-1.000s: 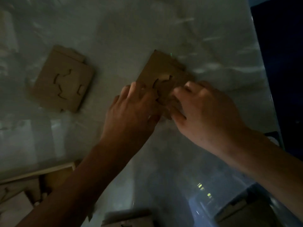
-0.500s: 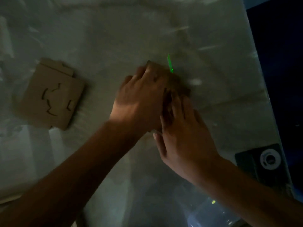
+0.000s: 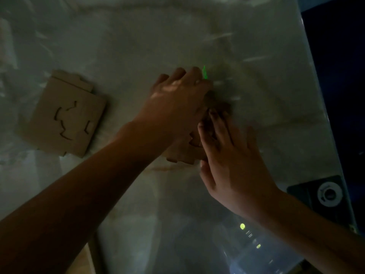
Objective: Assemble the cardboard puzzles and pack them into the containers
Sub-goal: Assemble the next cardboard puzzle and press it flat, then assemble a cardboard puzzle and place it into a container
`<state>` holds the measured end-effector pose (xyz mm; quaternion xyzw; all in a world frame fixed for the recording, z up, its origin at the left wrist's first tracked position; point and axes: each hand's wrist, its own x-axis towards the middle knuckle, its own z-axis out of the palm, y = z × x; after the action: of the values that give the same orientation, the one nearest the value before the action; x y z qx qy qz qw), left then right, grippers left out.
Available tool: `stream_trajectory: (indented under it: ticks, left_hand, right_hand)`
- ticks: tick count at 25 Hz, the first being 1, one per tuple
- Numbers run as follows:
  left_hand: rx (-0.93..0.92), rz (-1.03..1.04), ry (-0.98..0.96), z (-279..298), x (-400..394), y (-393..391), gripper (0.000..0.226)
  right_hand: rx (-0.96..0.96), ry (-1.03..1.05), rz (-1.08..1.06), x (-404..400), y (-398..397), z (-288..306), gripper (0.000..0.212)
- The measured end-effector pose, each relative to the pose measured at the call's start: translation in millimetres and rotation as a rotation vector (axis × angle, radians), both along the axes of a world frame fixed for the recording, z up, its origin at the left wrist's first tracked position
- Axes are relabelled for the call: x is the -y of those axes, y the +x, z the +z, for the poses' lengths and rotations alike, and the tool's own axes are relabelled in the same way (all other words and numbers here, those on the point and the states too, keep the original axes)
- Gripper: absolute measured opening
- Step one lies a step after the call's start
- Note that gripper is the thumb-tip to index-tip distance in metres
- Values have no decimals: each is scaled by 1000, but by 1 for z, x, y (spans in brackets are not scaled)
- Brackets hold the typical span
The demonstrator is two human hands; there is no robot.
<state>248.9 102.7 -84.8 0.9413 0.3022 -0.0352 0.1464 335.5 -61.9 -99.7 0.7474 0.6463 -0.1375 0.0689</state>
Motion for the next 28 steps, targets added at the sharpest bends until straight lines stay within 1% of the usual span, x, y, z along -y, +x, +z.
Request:
stream_trajectory:
  ticks: [2,4,7,9,11,13,17,20,22,24,26,28]
  left_hand:
    - [-29,48,42,1,2,-4,43]
    - [-78,99,68,3,2,-10,48]
    - [-157,141,28,9,0,-24,69]
    - [-125,151,-7,8,-2,-37,61]
    - [-90,183,-69,8,-2,-46,57]
    - [-90,233,-114,9,-3,-53,54]
    - [-85,309,-180,13,-1,-59,39]
    - [-81,382,-291,11,1,-66,34]
    - [-23,483,-417,11,3,-73,27]
    - [37,596,-520,11,9,-80,22]
    - [102,722,-615,11,19,-89,20]
    - [214,866,-757,12,32,-97,19]
  right_hand:
    - [-4,15,3,2,2,-3,74]
    - [2,24,4,4,0,-5,74]
    - [-7,45,39,5,-3,-6,75]
    - [-17,63,59,4,-1,-6,77]
    - [-33,86,57,2,0,-4,75]
    - [-61,92,28,-1,2,0,72]
    - [-82,62,7,-4,1,8,71]
    - [-131,32,7,-2,-5,11,63]
    - [-175,44,-10,-1,-9,11,54]
    - [-237,68,-36,1,-13,10,50]
    - [-340,133,-88,3,-18,12,48]
    - [-425,233,-122,9,-24,15,50]
